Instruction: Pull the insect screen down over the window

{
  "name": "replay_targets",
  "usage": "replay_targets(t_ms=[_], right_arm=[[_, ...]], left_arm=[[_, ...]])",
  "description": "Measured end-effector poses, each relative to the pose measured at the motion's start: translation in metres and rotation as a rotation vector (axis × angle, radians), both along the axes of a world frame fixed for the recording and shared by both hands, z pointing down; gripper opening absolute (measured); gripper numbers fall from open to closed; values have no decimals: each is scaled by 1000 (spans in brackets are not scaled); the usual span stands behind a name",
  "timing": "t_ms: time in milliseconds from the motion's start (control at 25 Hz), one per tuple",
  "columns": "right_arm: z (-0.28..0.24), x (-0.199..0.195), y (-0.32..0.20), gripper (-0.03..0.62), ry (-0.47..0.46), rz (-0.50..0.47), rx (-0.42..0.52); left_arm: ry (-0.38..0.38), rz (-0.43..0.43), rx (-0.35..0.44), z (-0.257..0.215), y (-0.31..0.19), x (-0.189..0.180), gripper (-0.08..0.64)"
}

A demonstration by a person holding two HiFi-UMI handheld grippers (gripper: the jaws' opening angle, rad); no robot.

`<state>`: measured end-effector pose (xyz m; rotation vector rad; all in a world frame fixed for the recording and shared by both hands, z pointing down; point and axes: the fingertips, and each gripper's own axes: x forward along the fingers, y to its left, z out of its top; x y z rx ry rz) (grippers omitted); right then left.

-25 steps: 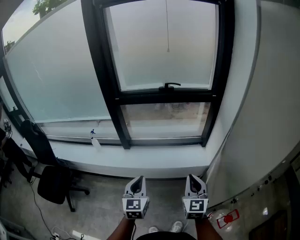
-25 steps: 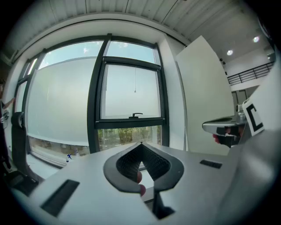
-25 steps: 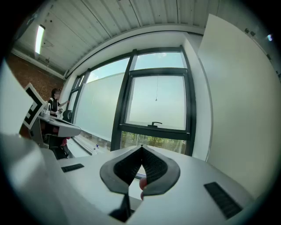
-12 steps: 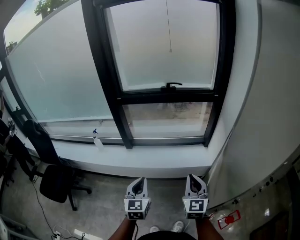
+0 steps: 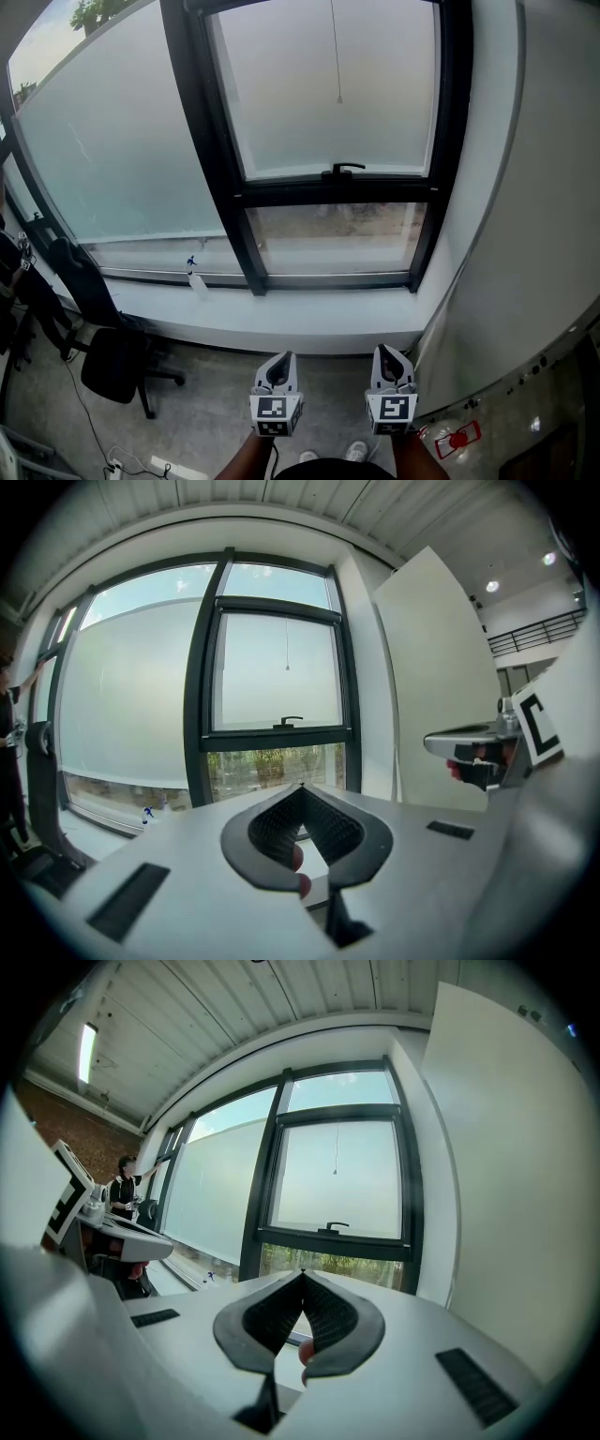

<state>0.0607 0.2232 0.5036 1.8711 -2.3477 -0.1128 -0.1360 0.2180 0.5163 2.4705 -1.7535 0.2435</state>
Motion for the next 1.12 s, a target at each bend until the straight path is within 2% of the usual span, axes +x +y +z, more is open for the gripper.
replay_targets(t_ms=[120, 600, 760, 880, 1120], right_arm=[[-3, 8, -3, 3, 2, 4, -4], [-22, 48, -25, 3, -24, -9, 43], [-27, 53, -28, 3, -36, -44, 59], [-26, 55, -30, 3, -43, -67, 57], [-19, 58, -46, 3, -37, -77, 60]], left_arm=[[16, 3, 2, -1, -5, 9, 0], [-14, -23, 54, -17, -28, 46, 0], [-28, -37, 65, -23, -28, 57, 0], [-11, -53, 78, -34, -28, 66, 0], [-14, -27, 79, -22, -46, 82, 0]])
